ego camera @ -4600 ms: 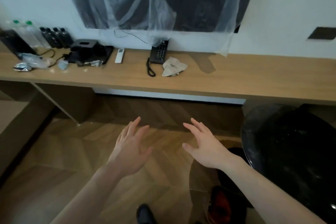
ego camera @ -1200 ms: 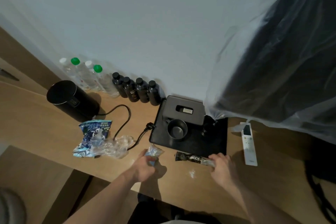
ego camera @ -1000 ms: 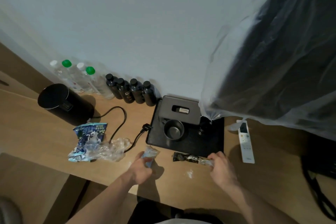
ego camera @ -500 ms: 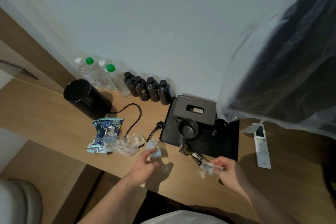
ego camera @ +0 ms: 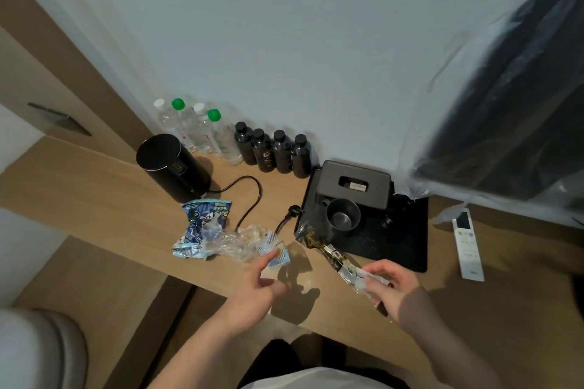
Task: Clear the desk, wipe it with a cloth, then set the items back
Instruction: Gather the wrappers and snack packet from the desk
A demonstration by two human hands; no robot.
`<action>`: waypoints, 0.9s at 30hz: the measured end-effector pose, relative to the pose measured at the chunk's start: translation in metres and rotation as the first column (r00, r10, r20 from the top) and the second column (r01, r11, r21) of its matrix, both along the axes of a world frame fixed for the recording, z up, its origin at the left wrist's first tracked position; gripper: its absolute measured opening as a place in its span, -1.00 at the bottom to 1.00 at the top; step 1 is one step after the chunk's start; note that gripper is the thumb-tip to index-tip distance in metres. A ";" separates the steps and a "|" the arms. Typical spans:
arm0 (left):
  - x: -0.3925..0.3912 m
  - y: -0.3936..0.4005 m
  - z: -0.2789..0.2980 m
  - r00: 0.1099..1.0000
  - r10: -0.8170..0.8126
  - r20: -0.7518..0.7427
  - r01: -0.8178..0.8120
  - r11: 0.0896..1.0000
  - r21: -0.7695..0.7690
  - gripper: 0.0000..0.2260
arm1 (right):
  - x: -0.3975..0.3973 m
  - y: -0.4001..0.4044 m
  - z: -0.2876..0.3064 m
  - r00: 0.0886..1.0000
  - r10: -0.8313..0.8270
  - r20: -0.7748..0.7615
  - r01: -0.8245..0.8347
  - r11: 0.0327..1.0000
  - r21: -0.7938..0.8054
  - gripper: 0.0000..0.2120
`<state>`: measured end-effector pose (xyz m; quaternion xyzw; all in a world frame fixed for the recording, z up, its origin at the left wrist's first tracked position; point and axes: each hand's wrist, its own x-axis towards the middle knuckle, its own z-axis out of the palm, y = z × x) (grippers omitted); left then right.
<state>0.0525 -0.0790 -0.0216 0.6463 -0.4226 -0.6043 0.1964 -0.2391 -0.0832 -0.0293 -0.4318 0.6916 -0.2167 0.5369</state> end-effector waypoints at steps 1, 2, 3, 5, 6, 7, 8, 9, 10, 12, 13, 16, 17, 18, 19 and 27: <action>0.005 0.001 0.005 1.000 0.004 -0.005 -0.004 1.000 -0.011 -0.41 | 0.004 0.006 0.003 1.000 -0.028 0.003 0.028 1.000 -0.011 -0.78; 0.011 0.002 0.007 1.000 -0.007 -0.006 0.007 1.000 -0.029 -0.41 | 0.007 0.013 0.006 0.998 -0.065 0.010 0.065 0.998 -0.021 -0.80; 0.016 0.004 0.011 1.000 -0.024 0.000 0.024 0.998 -0.051 -0.41 | 0.011 0.020 0.011 0.994 -0.105 0.015 0.106 0.994 -0.027 -0.82; 0.028 0.008 0.016 0.994 -0.096 0.060 0.103 0.988 -0.114 -0.40 | 0.018 0.039 0.021 0.990 -0.140 -0.002 0.140 0.989 -0.036 -0.84; 0.035 0.010 0.016 0.981 -0.152 0.117 0.168 0.975 -0.145 -0.39 | 0.022 0.049 0.026 0.990 -0.141 -0.022 0.140 0.989 -0.038 -0.83; 0.041 0.012 0.017 0.961 -0.210 0.181 0.241 0.955 -0.171 -0.37 | 0.027 0.061 0.031 0.987 -0.156 -0.035 0.155 0.987 -0.032 -0.83; 0.048 0.013 0.015 0.931 -0.268 0.249 0.318 0.929 -0.189 -0.35 | 0.033 0.074 0.036 0.982 -0.188 -0.032 0.187 0.982 -0.020 -0.85; 0.054 0.016 0.013 0.896 -0.320 0.308 0.388 0.901 -0.195 -0.32 | 0.039 0.088 0.038 0.972 -0.236 -0.013 0.236 0.972 -0.006 -0.87; 0.059 0.020 0.010 0.863 -0.368 0.346 0.449 0.873 -0.192 -0.31 | 0.045 0.101 0.040 0.957 -0.289 -0.002 0.289 0.957 0.007 -0.88; 0.068 0.030 0.004 0.814 -0.448 0.368 0.536 0.824 -0.183 -0.28 | 0.056 0.126 0.042 0.932 -0.363 0.010 0.363 0.932 0.007 -0.92; 0.071 0.037 0.002 0.789 -0.484 0.378 0.575 0.800 -0.175 -0.27 | 0.060 0.138 0.043 0.920 -0.391 0.002 0.391 0.920 0.004 -0.94; 0.075 0.058 -0.001 0.710 -0.575 0.407 0.668 0.732 -0.132 -0.24 | 0.068 0.174 0.049 0.881 -0.472 -0.006 0.472 0.881 -0.026 -0.93; 0.074 0.064 0.001 0.686 -0.601 0.409 0.693 0.711 -0.119 -0.23 | 0.069 0.187 0.050 0.867 -0.498 -0.009 0.498 0.867 -0.035 -0.91; 0.070 0.069 0.004 0.662 -0.630 0.407 0.719 0.687 -0.105 -0.23 | 0.067 0.199 0.051 0.856 -0.516 -0.019 0.515 0.856 -0.044 -0.88; 0.064 0.073 0.009 0.638 -0.655 0.405 0.742 0.664 -0.095 -0.24 | 0.065 0.211 0.053 0.846 -0.532 -0.032 0.530 0.846 -0.063 -0.86; -0.044 0.133 0.050 0.515 -0.758 0.399 0.849 0.516 -0.116 -0.28 | 0.004 0.339 0.077 0.748 -0.652 -0.124 0.626 0.755 -0.195 -0.87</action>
